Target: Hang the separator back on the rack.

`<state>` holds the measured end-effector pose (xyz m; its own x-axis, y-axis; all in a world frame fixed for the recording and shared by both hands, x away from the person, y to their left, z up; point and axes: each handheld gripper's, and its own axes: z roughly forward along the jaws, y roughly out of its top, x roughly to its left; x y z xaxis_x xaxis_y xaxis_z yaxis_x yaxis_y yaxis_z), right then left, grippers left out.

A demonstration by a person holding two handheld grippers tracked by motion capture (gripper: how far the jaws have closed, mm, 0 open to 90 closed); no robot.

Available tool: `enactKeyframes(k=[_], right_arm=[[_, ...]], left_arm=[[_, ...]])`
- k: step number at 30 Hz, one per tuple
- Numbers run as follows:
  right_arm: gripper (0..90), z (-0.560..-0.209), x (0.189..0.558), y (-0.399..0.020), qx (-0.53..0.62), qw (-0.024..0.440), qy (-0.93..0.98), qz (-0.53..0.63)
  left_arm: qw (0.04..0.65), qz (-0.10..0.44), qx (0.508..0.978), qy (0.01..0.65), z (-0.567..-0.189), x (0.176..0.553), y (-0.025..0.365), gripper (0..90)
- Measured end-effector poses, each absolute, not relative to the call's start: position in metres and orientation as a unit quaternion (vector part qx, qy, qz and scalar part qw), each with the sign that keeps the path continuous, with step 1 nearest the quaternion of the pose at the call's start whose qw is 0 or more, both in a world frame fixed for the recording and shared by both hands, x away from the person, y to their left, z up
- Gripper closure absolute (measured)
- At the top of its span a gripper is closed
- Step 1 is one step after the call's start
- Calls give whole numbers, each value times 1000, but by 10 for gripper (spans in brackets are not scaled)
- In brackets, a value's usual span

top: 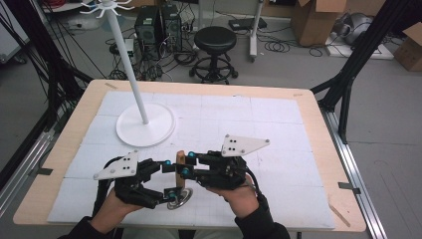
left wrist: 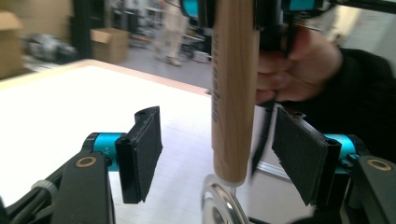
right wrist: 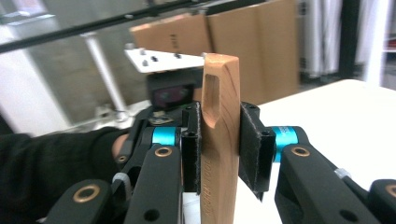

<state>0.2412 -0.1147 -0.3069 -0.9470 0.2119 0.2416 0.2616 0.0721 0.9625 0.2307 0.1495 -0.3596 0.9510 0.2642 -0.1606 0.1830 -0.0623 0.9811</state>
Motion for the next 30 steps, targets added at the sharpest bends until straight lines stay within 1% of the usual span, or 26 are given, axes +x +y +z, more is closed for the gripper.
enactKeyframes(k=[1,2,4,7,10,15,18,19,20,24,29,30], right_arm=[[717,-305,239,-113,-181,4,-729,-661],[717,-305,239,-113,-181,4,-729,-661],[718,-305,237,-111,-192,-14,-729,-657],[717,-305,235,-110,-222,-34,-724,-653],[717,-305,234,-109,-232,-38,-719,-653],[717,-306,232,-107,-241,-40,-718,-652],[717,-307,231,-106,-245,-45,-718,-650],[717,-308,231,-106,-248,-44,-718,-649],[717,-308,231,-106,-248,-44,-718,-649],[717,-309,231,-105,-256,-47,-717,-647],[713,-310,231,-105,-258,-51,-718,-644],[701,-310,231,-105,-260,-45,-718,-643]], left_arm=[[667,38,727,156,-359,230,150,346],[667,45,726,158,-359,230,151,346],[667,51,725,160,-358,229,151,356],[663,60,729,160,-357,227,148,396],[651,71,737,167,-357,226,144,407],[641,71,743,178,-359,227,140,476],[636,72,746,181,-359,228,140,543],[635,72,748,181,-359,228,140,596],[634,73,748,181,-359,228,140,596],[629,70,753,178,-359,228,139,708],[625,66,755,187,-360,229,140,724],[624,65,756,187,-360,229,140,724]])
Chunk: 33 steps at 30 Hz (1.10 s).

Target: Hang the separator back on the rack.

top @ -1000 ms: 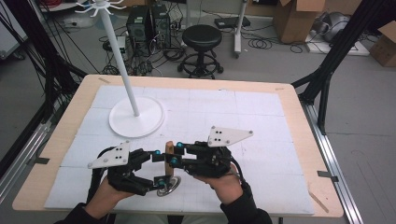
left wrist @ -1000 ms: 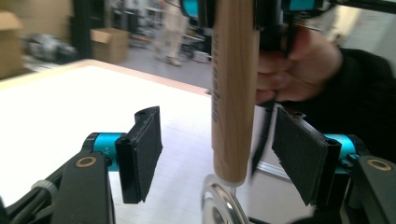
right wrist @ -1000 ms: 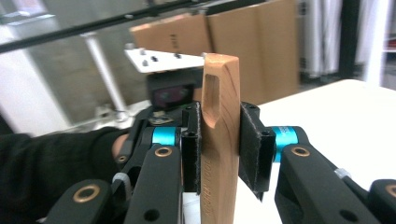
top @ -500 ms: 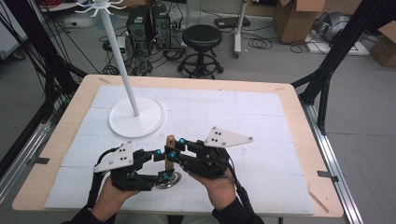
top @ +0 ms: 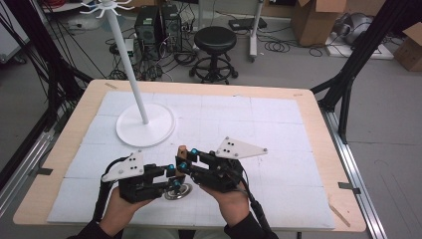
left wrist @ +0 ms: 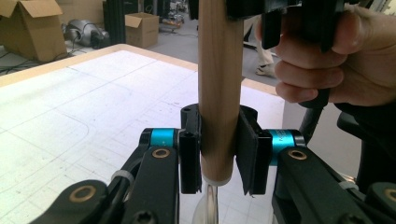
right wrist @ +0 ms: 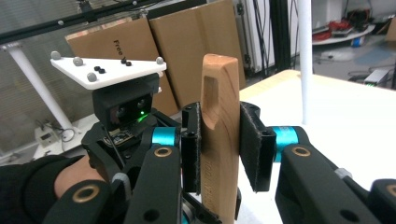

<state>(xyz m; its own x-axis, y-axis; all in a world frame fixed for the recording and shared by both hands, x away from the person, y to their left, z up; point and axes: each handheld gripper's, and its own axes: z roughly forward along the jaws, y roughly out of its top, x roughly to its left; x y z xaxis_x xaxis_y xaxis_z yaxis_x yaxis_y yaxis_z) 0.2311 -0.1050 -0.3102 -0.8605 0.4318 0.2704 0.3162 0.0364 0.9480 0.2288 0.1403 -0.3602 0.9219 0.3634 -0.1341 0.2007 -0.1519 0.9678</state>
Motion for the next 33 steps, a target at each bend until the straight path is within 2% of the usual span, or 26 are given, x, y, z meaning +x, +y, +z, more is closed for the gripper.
enactKeyframes(k=[1,2,5,12,20,24,33], right_arm=[[656,-311,233,-106,264,33,717,645],[536,-311,233,-107,271,31,711,648],[411,-310,232,-115,280,55,701,654],[212,-318,226,-162,291,141,688,650],[194,-342,219,-229,339,212,690,604],[192,-355,218,-256,371,223,678,594],[191,-358,220,-265,382,227,669,596]], left_arm=[[624,64,756,188,-360,229,140,725],[625,61,755,190,-361,230,140,725],[626,57,753,196,-361,231,142,726],[639,56,736,215,-357,240,154,726],[648,57,722,236,-349,258,162,726],[646,70,719,246,-335,272,168,726],[646,101,707,270,-292,312,191,726]])
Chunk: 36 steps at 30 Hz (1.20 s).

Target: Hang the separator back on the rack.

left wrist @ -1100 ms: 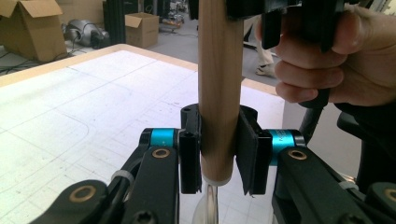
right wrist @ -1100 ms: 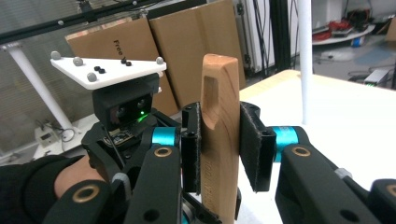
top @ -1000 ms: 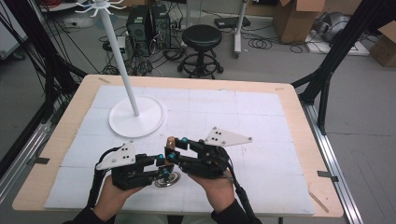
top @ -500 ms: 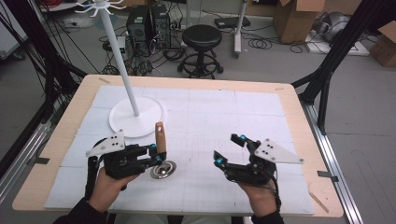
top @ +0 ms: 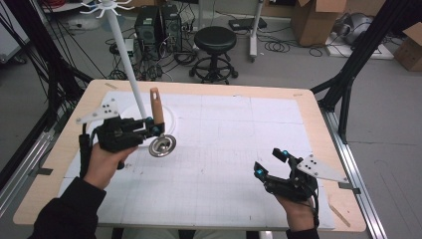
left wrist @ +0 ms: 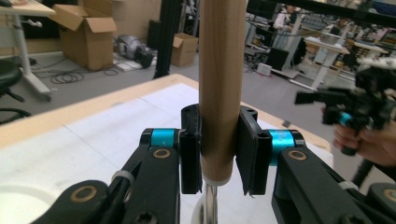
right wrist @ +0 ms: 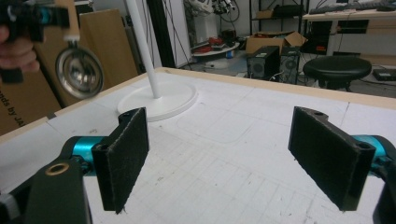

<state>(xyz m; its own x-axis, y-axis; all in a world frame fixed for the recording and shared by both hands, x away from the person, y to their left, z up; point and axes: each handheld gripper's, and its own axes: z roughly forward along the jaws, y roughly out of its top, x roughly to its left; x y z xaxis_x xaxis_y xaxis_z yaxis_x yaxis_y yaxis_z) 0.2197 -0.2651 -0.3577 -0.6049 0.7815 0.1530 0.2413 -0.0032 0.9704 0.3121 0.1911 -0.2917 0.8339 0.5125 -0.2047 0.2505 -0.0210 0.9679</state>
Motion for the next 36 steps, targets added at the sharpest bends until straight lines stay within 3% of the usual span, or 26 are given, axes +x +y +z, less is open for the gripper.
enactKeyframes(k=[18,36], right_arm=[[180,-362,222,-269,391,216,662,602],[181,-362,222,-268,382,201,664,611]], left_arm=[[652,142,681,302,-216,371,221,726],[653,152,670,319,-196,399,238,726]])
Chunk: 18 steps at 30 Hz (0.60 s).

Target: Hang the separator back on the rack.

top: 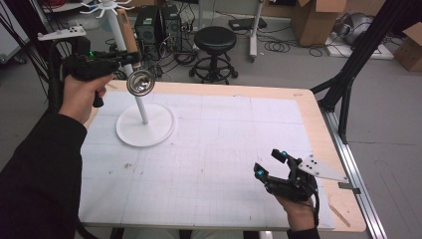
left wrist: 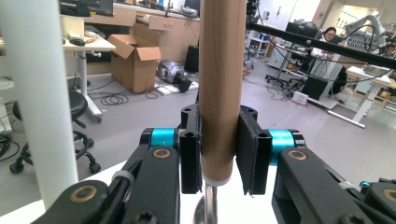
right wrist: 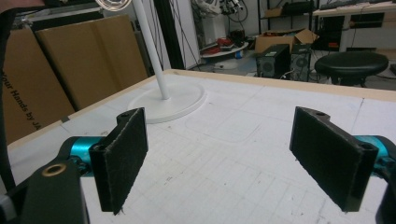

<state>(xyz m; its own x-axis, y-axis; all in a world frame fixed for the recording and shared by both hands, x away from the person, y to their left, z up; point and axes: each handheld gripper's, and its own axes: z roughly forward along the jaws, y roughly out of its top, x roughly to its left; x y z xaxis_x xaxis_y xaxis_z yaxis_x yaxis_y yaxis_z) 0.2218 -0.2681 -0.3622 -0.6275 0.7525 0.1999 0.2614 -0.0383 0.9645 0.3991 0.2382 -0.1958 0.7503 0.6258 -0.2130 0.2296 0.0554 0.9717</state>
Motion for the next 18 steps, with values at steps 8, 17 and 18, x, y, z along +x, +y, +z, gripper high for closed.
enactKeyframes(k=[8,17,18], right_arm=[[180,-362,222,-265,376,196,668,612],[181,-362,221,-268,375,201,665,614],[181,-362,221,-268,375,202,665,614]], left_arm=[[644,153,671,333,-198,405,246,726],[642,175,667,335,-205,402,246,719],[642,182,665,335,-206,400,246,703]])
